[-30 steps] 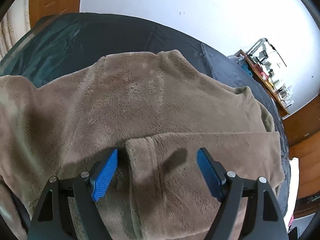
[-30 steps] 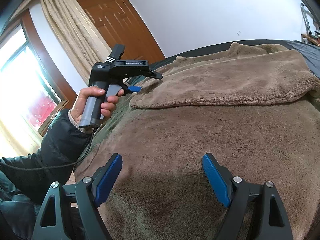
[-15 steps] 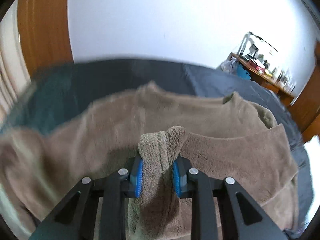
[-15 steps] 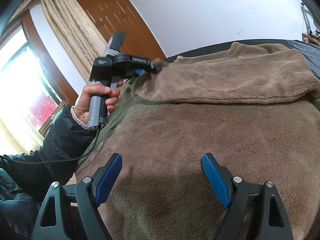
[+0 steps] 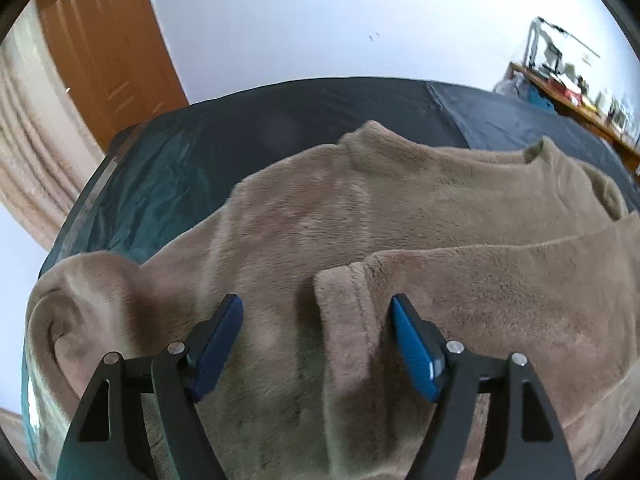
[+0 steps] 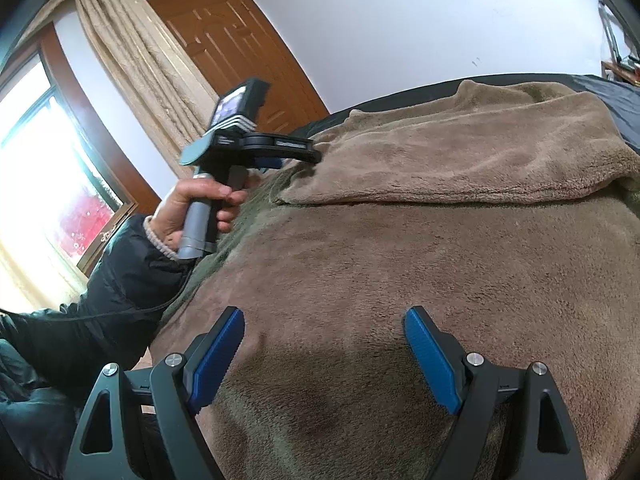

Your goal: Fold clothes

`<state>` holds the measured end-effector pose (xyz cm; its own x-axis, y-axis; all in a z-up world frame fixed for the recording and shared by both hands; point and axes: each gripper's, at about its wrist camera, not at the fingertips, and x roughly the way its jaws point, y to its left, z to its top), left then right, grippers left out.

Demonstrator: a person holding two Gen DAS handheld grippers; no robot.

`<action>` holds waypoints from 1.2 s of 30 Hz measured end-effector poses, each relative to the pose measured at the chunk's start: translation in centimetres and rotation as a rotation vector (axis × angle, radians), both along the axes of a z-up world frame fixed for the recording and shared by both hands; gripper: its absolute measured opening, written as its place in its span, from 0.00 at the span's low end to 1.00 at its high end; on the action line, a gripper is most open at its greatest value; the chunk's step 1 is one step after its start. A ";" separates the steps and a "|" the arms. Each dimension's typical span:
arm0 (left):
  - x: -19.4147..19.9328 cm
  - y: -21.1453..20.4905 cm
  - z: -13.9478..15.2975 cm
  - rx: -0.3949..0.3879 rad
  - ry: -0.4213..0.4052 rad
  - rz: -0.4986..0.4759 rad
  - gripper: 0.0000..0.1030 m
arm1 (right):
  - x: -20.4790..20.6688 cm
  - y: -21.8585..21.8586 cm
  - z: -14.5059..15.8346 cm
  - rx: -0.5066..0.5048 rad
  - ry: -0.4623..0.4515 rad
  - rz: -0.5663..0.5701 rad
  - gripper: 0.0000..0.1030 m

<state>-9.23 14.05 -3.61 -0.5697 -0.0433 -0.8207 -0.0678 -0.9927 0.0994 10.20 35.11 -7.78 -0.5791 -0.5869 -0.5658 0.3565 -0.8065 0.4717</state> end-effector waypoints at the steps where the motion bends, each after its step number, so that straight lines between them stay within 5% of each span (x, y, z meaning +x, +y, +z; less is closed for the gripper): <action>1: 0.4 -0.4 0.4 0.007 0.011 0.012 0.77 | 0.0 0.1 0.0 0.001 -0.003 -0.004 0.82; 10: 4.0 1.5 2.3 0.082 0.111 -0.083 0.77 | -0.3 0.2 -0.2 0.004 -0.013 -0.024 0.82; 14: 4.7 3.1 0.6 0.106 0.043 -0.184 0.77 | -0.4 0.1 -0.3 0.005 -0.015 -0.032 0.82; 17: 4.0 2.5 -2.2 0.060 -0.037 -0.139 0.79 | -0.4 0.2 -0.3 0.005 -0.016 -0.038 0.82; 18: 3.9 1.6 -2.8 0.100 -0.033 -0.131 0.83 | -0.5 0.2 -0.3 0.005 -0.016 -0.040 0.82; 30: 3.7 0.0 -3.4 0.126 -0.003 -0.100 0.92 | -0.6 0.7 -0.5 0.008 -0.028 -0.066 0.82; 36: 5.3 -1.1 -2.3 0.208 -0.026 -0.105 0.92 | -0.7 0.7 -0.5 0.013 -0.033 -0.076 0.82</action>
<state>-3.93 12.95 -5.88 -0.5404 0.1868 -0.8204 -0.1719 -0.9790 -0.1097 9.47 35.78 -8.24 -0.6029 -0.5344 -0.5924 0.2783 -0.8367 0.4717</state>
